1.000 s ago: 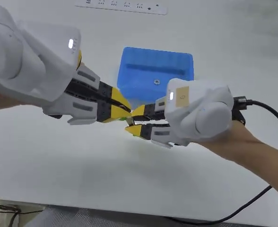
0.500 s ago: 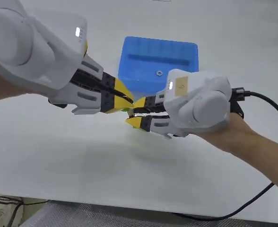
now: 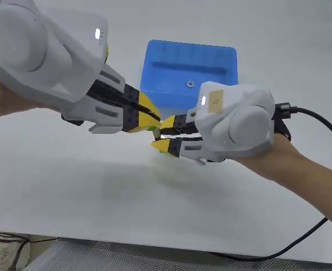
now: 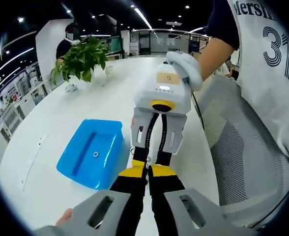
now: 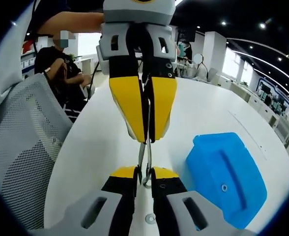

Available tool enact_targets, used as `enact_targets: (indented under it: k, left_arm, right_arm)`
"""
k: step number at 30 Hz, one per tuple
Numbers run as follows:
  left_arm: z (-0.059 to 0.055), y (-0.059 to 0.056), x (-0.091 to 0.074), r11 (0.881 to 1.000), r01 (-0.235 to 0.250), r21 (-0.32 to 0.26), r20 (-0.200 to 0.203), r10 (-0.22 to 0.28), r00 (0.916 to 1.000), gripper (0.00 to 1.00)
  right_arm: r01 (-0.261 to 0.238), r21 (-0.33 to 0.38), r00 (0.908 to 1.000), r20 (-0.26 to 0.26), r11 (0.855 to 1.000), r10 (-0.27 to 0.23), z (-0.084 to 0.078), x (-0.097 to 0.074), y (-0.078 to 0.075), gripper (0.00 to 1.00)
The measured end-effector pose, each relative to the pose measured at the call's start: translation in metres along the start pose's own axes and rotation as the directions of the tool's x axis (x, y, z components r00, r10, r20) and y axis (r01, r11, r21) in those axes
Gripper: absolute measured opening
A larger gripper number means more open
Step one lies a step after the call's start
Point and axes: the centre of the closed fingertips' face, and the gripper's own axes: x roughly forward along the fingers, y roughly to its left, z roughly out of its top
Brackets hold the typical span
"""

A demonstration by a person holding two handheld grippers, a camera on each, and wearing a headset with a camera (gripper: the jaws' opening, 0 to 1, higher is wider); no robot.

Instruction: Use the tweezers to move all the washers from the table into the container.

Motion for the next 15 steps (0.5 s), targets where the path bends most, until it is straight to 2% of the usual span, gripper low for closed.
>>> enact_targets:
  k: [10,15]
  left_arm:
    - [0.0034,-0.0013,0.0027,1.000,0.004,-0.011,0.011,-0.004,0.9999,0.06]
    - [0.0024,-0.0032,0.0021,0.999,0.022,-0.029,0.014,-0.022,0.9997,0.06]
  right_arm:
    - [-0.017,-0.004,0.9998,-0.010,1.000,0.017,-0.0035,-0.0013,0.0003,0.11]
    - [-0.028,-0.010,0.9995,-0.012,1.000,0.028,-0.0036,-0.0014,0.0017,0.10]
